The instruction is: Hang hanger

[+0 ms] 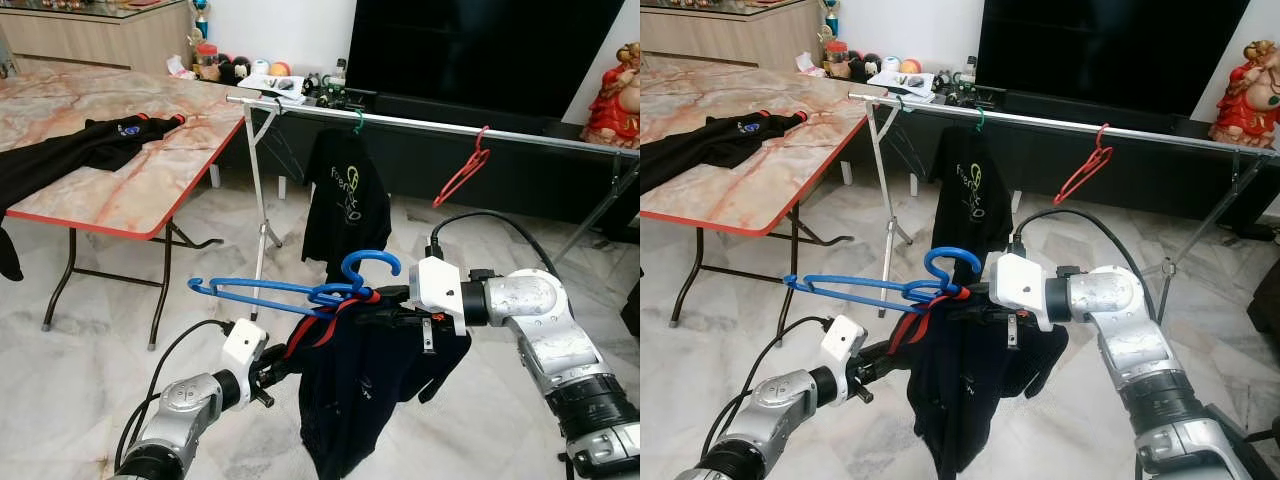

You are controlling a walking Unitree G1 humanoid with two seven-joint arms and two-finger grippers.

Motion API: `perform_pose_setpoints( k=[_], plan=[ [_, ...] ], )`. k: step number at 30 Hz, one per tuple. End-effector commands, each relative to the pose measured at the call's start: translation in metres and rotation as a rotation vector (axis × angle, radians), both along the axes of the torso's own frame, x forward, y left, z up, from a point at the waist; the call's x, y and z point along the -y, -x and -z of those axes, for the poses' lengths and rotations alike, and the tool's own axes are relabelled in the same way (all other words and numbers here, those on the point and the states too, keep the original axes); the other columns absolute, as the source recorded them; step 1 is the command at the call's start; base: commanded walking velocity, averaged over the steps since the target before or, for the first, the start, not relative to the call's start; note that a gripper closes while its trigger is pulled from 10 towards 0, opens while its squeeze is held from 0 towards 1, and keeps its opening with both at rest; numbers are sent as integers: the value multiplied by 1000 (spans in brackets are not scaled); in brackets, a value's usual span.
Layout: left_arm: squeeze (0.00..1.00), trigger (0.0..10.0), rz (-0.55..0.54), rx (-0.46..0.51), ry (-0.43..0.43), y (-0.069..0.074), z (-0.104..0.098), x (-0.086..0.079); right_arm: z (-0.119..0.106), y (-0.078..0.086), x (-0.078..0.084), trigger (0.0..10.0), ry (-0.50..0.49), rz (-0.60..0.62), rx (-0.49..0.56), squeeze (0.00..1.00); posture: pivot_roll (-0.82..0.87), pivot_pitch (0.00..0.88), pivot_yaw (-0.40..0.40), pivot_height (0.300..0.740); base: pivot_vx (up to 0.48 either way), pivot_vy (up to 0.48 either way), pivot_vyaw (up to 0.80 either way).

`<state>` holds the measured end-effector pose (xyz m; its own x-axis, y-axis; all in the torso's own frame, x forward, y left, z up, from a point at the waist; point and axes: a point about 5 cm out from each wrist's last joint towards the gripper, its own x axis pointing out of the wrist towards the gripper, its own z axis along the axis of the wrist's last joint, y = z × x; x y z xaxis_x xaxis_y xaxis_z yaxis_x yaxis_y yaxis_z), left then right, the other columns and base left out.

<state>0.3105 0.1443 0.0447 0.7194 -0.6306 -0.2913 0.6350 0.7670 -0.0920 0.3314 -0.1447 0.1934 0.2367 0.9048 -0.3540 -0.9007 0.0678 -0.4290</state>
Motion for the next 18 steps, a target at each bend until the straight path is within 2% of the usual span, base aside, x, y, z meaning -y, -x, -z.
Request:
perform_pose_setpoints(
  k=[1,13,18],
  plan=[
    [0,0,-3,1,5,-2,-1,1,-8,2,-3,0,-10,-15,39,0,99,0,-90,740,0,0,0],
    [0,0,-37,-9,7,0,2,-2,-3,2,-5,0,-9,-6,35,0,104,0,-85,740,0,0,0],
    [0,0,-74,-16,-13,-1,4,-8,-3,0,14,0,36,5,23,0,103,0,-86,740,0,0,0]
  ],
)
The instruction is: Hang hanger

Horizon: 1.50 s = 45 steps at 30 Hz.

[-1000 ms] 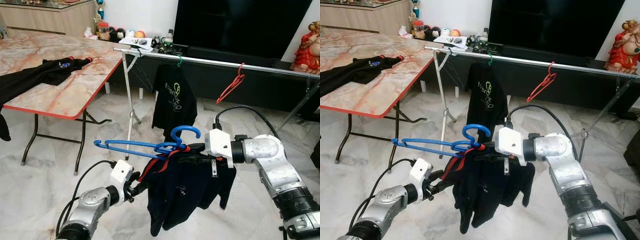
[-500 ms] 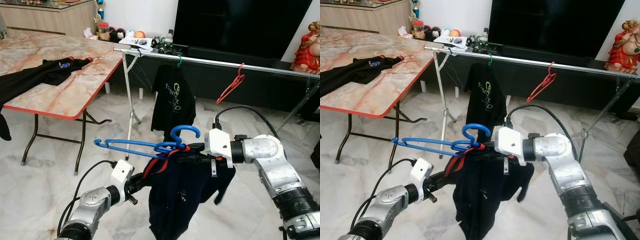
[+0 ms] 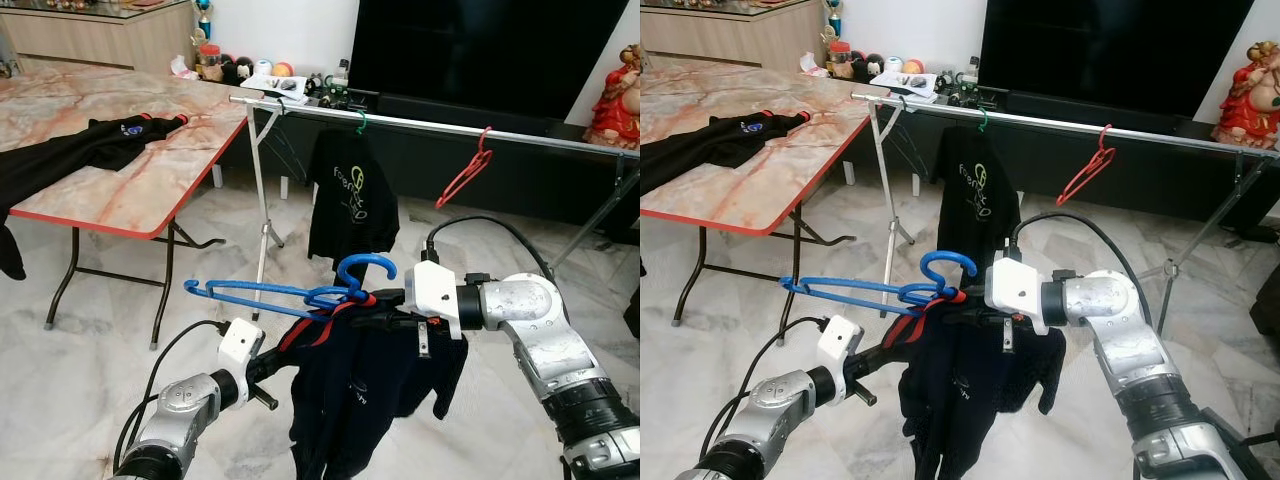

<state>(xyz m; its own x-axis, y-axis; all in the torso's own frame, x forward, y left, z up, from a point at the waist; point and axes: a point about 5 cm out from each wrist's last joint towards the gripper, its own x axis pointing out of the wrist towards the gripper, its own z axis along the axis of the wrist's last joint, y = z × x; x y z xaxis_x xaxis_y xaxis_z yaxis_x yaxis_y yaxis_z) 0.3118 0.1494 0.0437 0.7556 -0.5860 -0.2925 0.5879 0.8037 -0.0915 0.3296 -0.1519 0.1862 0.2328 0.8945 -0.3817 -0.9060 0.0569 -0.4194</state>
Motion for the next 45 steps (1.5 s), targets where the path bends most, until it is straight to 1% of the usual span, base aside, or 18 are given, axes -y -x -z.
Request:
perform_pose_setpoints(
  k=[1,2,5,7,8,9,13,15,16,19,21,22,24,27,28,34,42,45],
  plan=[
    [0,0,-16,-19,-13,2,4,-4,-11,-4,11,0,16,19,38,0,103,0,-86,740,0,0,0],
    [0,0,-16,-28,-19,5,7,-7,-15,-9,25,0,33,69,41,0,101,2,-87,740,0,0,0],
    [0,0,-20,-38,-23,8,10,-9,-17,-14,38,0,45,124,42,0,101,2,-87,740,0,0,0],
    [0,0,-24,-48,-20,11,14,-10,-26,-18,51,0,-64,183,4,0,102,8,-87,740,0,0,0],
    [0,0,-24,-48,-20,11,14,-10,-26,-18,51,0,-64,183,4,0,102,8,-87,740,0,0,0],
    [0,0,-22,-52,-19,13,15,-10,-28,-17,54,0,-118,181,-28,0,102,8,-87,740,0,0,0],
    [0,0,-25,-59,-26,15,17,-12,-26,-9,62,0,-277,101,-159,0,102,8,-87,740,0,0,0],
    [0,0,-25,-59,-27,15,17,-12,-25,-7,63,0,-298,80,-185,0,102,8,-87,740,0,0,0],
    [0,0,-26,-58,-28,14,16,-13,-13,-1,73,0,-273,55,-255,0,105,13,-88,740,0,0,0],
    [0,0,-27,-56,-29,13,15,-14,-1,3,80,0,-203,64,-291,0,105,13,-88,740,0,0,0],
    [0,0,-27,-55,-31,14,15,-15,18,8,94,0,-11,119,-326,0,105,13,-88,740,0,0,0],
    [0,0,-27,-55,-31,14,15,-15,18,8,94,0,-11,119,-326,0,105,13,-88,740,0,0,0],
    [0,0,-27,-56,-33,15,15,-16,24,10,102,0,87,151,-325,0,110,24,-84,740,0,0,0],
    [0,0,-28,-59,-36,17,16,-19,23,9,112,0,138,204,-314,0,111,27,-83,740,0,0,0],
    [0,0,-28,-61,-37,18,17,-19,24,9,116,0,192,230,-301,0,110,29,-81,740,0,0,0],
    [0,0,-27,-67,-41,19,18,-20,30,11,123,0,346,227,-283,0,111,32,-79,740,0,0,0],
    [0,0,-28,-69,-47,19,18,-20,41,15,120,0,412,175,-291,0,111,33,-78,740,0,0,0],
    [0,0,-30,-69,-49,19,18,-20,52,19,126,0,530,179,-300,0,116,37,-79,740,0,0,0]
  ],
)
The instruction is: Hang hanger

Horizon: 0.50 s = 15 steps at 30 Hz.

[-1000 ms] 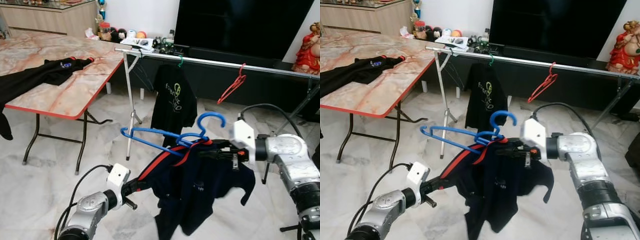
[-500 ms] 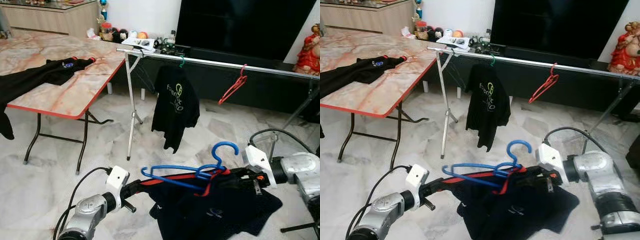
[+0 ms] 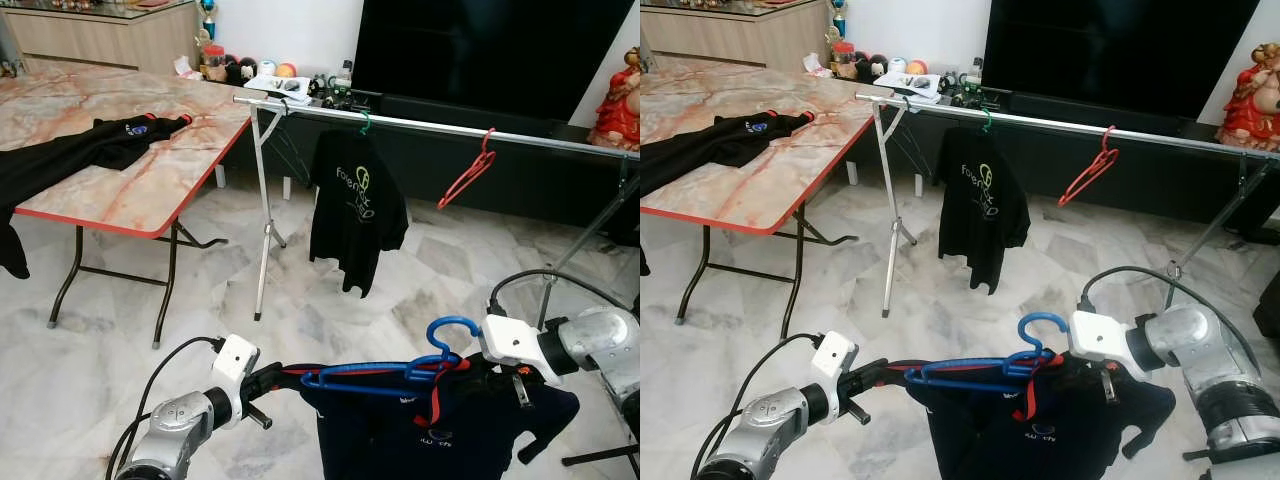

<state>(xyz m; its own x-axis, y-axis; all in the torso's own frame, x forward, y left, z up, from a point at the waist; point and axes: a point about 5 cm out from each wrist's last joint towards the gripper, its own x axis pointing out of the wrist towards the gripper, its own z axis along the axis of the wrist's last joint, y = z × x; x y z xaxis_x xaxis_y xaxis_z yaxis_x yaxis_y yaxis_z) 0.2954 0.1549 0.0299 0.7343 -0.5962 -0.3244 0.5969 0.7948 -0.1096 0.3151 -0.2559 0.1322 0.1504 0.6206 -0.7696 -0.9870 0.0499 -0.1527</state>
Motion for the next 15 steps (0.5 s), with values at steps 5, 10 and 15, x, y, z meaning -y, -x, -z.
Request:
perform_pose_setpoints(
  k=[5,10,15],
  plan=[
    [0,0,-47,-33,-46,4,5,-16,7,5,28,0,264,37,56,0,117,40,-80,740,0,0,0],
    [0,0,-32,-42,-62,6,7,-16,9,-4,24,0,305,70,174,0,117,40,-80,740,0,0,0],
    [0,0,-2,-51,-72,7,8,-15,10,-11,16,0,292,103,274,0,117,41,-75,740,0,0,0]
  ],
)
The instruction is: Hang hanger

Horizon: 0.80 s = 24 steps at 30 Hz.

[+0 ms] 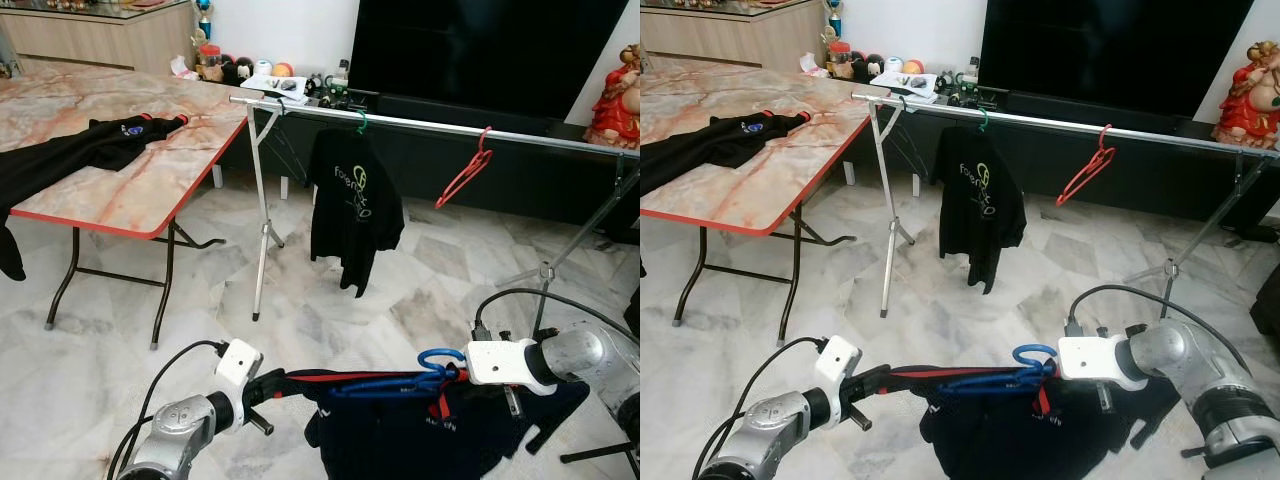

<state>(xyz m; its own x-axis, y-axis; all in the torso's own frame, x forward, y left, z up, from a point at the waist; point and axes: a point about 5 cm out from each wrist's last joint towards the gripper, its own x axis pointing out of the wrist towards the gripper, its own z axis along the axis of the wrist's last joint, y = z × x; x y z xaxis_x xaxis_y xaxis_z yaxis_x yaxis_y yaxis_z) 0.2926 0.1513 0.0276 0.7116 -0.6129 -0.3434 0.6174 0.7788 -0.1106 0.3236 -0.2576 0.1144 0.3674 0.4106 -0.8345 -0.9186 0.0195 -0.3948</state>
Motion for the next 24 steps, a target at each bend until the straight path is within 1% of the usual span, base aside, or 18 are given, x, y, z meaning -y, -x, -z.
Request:
perform_pose_setpoints(
  k=[1,2,3,4,5,6,8,12,14,16,18,19,20,21,23,24],
  plan=[
    [0,0,-25,-36,-63,5,6,-18,-8,-4,13,0,31,73,54,0,117,41,-75,740,0,0,0],
    [0,0,-17,-38,-66,5,6,-18,-8,-6,10,0,-16,87,74,0,119,40,-75,740,0,0,0],
    [0,0,-17,-38,-66,5,6,-18,-8,-6,10,0,-16,87,74,0,119,40,-75,740,0,0,0],
    [0,0,-11,-39,-69,6,6,-17,-8,-7,8,0,-51,96,86,0,120,39,-75,740,0,0,0],
    [0,0,-4,-41,-78,6,7,-17,-10,-8,3,0,-127,104,86,0,120,39,-75,740,0,0,0],
    [0,0,1,-43,-85,7,7,-17,-11,-8,-1,0,-179,108,85,0,120,39,-75,740,0,0,0],
    [0,0,5,-47,-90,8,8,-17,-10,-8,-5,0,-251,120,69,0,116,38,-73,740,0,0,0],
    [0,0,17,-52,-102,9,9,-18,-6,-7,-5,0,-263,134,60,0,117,38,-74,740,0,0,0],
    [0,0,15,-51,-102,9,9,-18,-1,-4,-6,0,-246,118,33,0,117,38,-74,740,0,0,0],
    [0,0,8,-46,-101,8,7,-20,8,2,-2,0,-137,78,7,0,116,39,-75,740,0,0,0],
    [0,0,8,-36,-100,6,4,-22,15,5,1,0,-58,63,1,0,116,39,-75,740,0,0,0],
    [0,0,1,-5,-81,1,-7,-26,24,9,2,0,3,52,-11,0,114,40,-75,740,0,0,0],
    [0,0,1,-5,-81,1,-7,-26,24,9,2,0,3,52,-11,0,114,40,-75,740,0,0,0],
    [0,0,0,26,-68,-3,-16,-30,31,12,-2,0,2,56,-23,0,123,43,-76,740,0,0,0],
    [0,0,0,38,-64,-5,-20,-31,34,13,-3,0,5,56,-28,0,123,43,-76,740,0,0,0],
    [0,0,14,56,-56,-7,-28,-34,43,17,-4,0,42,45,-34,0,123,43,-76,740,0,0,0]
  ],
)
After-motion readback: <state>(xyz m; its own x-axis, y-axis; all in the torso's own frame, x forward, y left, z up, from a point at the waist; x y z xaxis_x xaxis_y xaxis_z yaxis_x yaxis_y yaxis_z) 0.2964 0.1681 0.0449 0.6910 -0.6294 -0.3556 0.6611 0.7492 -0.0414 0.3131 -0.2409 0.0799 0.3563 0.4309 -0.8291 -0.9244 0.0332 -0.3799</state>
